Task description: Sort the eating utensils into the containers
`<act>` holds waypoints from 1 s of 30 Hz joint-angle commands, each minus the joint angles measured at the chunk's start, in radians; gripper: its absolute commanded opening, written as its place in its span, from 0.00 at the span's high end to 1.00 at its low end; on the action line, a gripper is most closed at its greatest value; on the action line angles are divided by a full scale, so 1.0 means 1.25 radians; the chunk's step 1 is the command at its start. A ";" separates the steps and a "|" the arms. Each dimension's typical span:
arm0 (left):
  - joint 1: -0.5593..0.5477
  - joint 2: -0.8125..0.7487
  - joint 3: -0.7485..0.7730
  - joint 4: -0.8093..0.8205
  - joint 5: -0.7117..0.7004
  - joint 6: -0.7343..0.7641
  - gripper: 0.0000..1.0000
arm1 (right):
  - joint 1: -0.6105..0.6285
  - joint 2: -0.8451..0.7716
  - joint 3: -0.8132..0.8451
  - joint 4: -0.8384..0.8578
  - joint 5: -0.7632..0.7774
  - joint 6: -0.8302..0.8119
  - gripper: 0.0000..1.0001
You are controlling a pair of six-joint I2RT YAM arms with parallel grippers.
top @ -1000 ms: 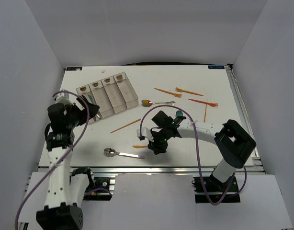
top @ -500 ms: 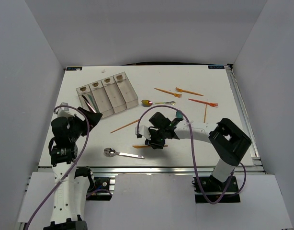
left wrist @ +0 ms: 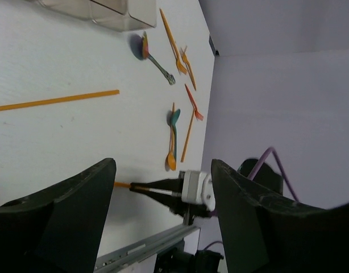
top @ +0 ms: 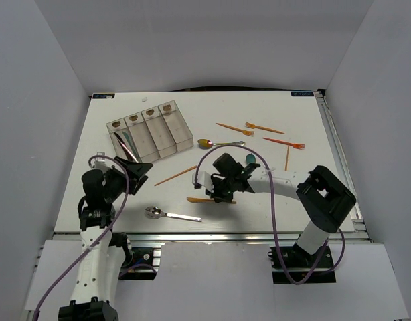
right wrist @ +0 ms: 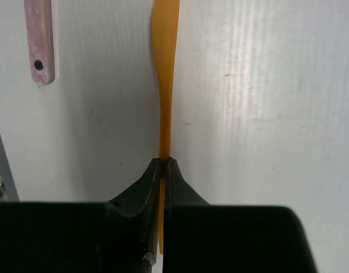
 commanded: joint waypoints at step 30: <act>-0.489 0.432 0.168 0.258 -0.290 -0.025 0.43 | -0.031 -0.059 0.308 -0.027 -0.074 0.482 1.00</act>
